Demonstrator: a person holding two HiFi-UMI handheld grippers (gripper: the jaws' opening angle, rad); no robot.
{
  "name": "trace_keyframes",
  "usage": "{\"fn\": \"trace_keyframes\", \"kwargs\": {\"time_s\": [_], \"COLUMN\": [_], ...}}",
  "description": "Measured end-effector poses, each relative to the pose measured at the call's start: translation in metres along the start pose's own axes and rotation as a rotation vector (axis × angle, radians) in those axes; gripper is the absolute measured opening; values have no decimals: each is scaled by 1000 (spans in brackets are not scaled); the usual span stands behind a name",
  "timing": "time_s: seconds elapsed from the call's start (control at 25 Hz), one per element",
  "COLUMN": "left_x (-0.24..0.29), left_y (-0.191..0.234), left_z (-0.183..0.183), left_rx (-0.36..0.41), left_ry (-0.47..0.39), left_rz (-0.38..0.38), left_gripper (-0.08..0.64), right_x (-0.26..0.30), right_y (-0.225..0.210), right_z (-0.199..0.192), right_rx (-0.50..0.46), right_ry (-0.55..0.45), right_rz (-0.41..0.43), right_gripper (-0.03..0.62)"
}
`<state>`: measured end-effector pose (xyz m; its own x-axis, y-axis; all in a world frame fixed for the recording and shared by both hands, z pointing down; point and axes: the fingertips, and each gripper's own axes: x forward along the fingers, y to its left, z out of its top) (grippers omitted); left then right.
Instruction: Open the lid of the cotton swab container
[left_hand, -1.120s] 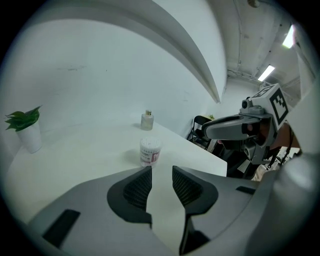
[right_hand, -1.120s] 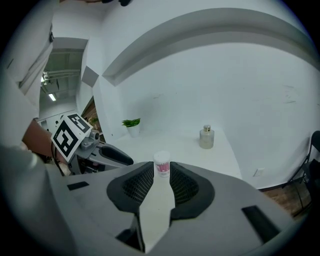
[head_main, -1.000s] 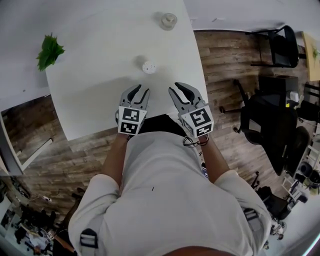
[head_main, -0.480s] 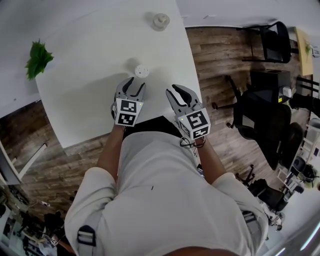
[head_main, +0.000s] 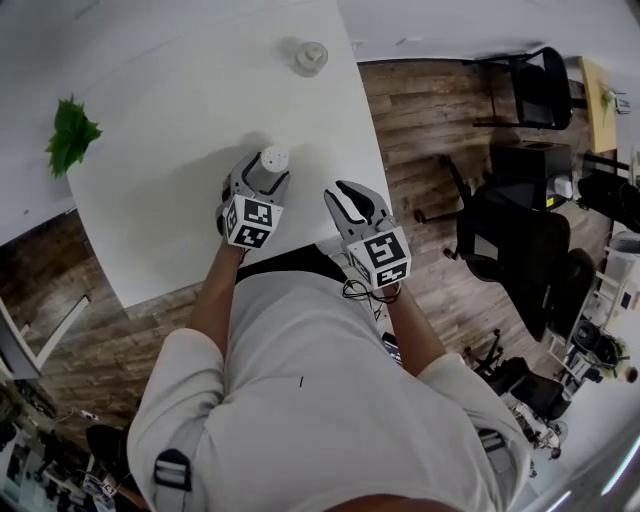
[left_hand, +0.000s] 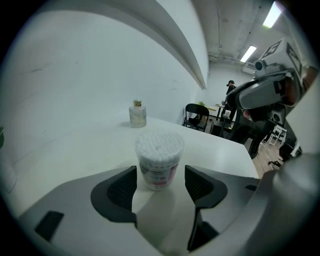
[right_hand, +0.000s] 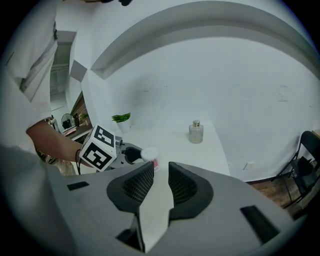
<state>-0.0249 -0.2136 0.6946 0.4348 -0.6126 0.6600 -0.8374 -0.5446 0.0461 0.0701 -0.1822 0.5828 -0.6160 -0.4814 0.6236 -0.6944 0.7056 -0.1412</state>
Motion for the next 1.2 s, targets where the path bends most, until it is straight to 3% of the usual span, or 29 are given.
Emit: {"fn": "trace_keyframes", "kwargs": {"time_s": [0.44,0.72,1.2], "left_x": [17,21,-20], "left_y": [5,-1,-11], "left_z": [13,11,30], "left_rx": [159,204,122], "left_ry": [-53,-50,-85], "left_rz": [-54,-113,-153], "left_gripper": [304,276,275], "right_x": [8,13,20], "right_y": [-13,-20,3], "right_z": [8,9,34], "right_rx": [58,80,11], "right_ry": [-8,-9,-68], "right_rz": [-30,-28,81], "right_gripper": [84,84,91]}}
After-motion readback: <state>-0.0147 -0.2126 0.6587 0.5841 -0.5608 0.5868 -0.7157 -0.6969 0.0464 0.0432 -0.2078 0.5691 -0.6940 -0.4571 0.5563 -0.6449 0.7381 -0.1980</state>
